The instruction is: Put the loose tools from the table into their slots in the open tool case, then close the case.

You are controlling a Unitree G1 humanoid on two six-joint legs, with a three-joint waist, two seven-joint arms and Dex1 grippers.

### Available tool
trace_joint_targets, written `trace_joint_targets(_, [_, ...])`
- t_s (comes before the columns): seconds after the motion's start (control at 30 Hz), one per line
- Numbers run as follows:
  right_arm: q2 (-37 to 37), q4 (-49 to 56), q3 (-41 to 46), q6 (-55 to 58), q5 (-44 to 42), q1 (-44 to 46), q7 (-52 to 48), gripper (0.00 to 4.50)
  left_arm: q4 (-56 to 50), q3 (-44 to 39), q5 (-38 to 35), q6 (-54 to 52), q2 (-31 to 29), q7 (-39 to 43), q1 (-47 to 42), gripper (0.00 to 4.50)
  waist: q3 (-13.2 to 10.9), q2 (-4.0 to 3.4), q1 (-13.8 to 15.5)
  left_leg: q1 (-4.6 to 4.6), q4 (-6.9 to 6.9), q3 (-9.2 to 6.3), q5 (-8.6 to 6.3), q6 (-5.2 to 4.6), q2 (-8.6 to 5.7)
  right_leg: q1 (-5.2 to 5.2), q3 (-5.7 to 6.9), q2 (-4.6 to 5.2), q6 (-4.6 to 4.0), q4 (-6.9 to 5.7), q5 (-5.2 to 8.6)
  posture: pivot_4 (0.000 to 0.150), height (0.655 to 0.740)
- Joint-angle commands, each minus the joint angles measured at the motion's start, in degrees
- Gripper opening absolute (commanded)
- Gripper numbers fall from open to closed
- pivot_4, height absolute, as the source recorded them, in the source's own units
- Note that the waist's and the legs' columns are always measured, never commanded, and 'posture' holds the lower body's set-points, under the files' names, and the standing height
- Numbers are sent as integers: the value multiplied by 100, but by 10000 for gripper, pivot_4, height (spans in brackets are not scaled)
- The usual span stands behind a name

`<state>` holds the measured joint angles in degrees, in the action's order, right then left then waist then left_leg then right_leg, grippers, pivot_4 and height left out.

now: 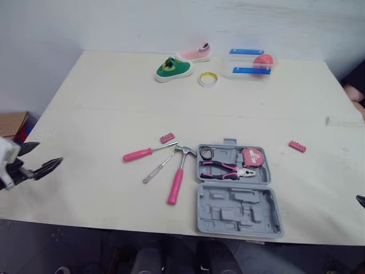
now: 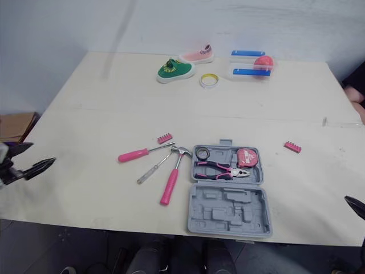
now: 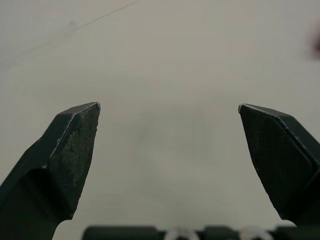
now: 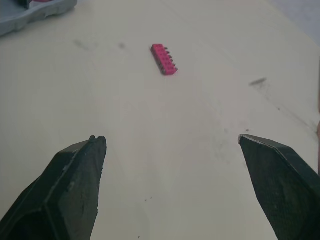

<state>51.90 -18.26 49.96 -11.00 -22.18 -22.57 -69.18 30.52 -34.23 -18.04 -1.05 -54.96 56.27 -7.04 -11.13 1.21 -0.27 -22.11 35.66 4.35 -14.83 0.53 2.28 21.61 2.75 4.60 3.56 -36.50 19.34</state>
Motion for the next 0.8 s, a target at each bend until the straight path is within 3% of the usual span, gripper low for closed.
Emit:
trace_joint_targets(0.03, [-63, 52, 47, -346, -28, -15, 97, 44535, 19, -308, -151, 170, -27, -95, 239, 45000, 0, -1, -2, 0, -3, 0, -1, 1, 0, 1, -1, 3, -3, 0, 2, 1500, 7400])
trace_joint_targets(0.2, [-111, 396, -477, -208, -221, 554, 221, 44535, -653, -252, -490, -212, 170, 19, 444, 45000, 0, -1, -26, 1, -9, -1, -1, 5, 10, 4, 0, 4, -17, 1, 4, 1500, 7400])
trace_joint_targets(0.3, [-264, 845, -541, 701, -817, 848, 507, 44535, -1227, -162, -763, -649, 216, 229, 569, 45000, 1, -2, -48, 0, -15, -1, 2, 9, 13, 7, 4, 3, -22, 0, 5, 1500, 7400])
trace_joint_targets(0.43, [-414, 1759, -946, 874, -1108, 976, 366, 44535, -2129, 141, -1009, -1284, 186, 314, 564, 45000, 1, -3, -51, 1, -39, -1, 17, -4, 15, 12, 10, -2, -31, 1, 11, 1500, 7400])
trace_joint_targets(0.57, [-524, 2359, -1242, 990, -1418, 1267, 297, 44535, -3020, 822, -688, -1024, 236, 375, 550, 45000, 1, -3, -49, 1, -39, 1, 22, -6, 16, 11, 12, -9, -27, -1, 9, 1500, 7400])
trace_joint_targets(0.8, [-641, 3162, -1664, 1346, -1845, 1338, 133, 44535, -4091, 1559, -815, -2113, 293, -17, 413, 45000, 1, -3, -49, 3, -37, 3, 28, -7, 17, 7, 11, -17, -22, -4, 7, 1500, 7400])
